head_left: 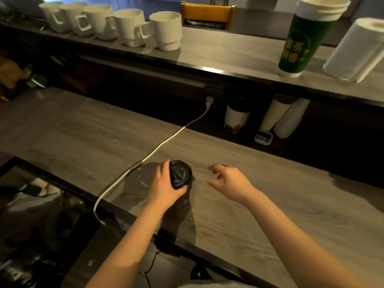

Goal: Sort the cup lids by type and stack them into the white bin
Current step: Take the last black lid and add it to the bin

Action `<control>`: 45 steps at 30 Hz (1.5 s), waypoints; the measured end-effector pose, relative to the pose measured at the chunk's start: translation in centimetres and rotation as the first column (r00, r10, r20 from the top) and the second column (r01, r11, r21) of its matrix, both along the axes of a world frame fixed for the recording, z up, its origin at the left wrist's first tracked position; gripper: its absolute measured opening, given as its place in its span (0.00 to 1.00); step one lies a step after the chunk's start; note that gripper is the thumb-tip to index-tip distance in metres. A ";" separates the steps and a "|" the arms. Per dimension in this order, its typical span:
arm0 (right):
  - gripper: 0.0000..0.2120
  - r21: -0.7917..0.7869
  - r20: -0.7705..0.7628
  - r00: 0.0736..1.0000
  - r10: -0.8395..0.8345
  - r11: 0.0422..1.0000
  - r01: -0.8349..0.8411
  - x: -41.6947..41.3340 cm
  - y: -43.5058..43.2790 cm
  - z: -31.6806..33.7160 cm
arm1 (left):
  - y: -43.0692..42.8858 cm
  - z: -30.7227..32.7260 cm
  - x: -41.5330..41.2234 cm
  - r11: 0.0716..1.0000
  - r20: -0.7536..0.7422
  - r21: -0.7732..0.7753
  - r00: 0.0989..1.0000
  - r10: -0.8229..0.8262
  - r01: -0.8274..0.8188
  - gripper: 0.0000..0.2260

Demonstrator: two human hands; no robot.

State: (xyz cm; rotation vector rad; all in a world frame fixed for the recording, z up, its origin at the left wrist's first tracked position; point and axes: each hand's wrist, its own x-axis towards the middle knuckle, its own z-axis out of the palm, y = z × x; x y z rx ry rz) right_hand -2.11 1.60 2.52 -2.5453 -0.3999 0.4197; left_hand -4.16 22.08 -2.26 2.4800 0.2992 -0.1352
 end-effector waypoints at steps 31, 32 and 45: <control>0.14 0.556 -0.010 0.398 -0.917 0.326 0.765 -20.9 -42.3 6.2 | -47.2 9.7 -8.3 0.390 0.202 0.094 0.366 -0.909 0.916 0.37; 0.14 0.556 -0.005 0.376 -0.927 0.310 0.771 -22.0 -43.8 6.3 | -48.6 9.5 -8.7 0.364 0.183 0.109 0.341 -0.922 0.925 0.35; 0.10 0.457 0.057 0.163 -0.985 0.170 0.873 -31.3 -61.1 7.2 | -65.2 8.7 -14.2 0.107 0.076 0.210 0.093 -0.993 0.972 0.26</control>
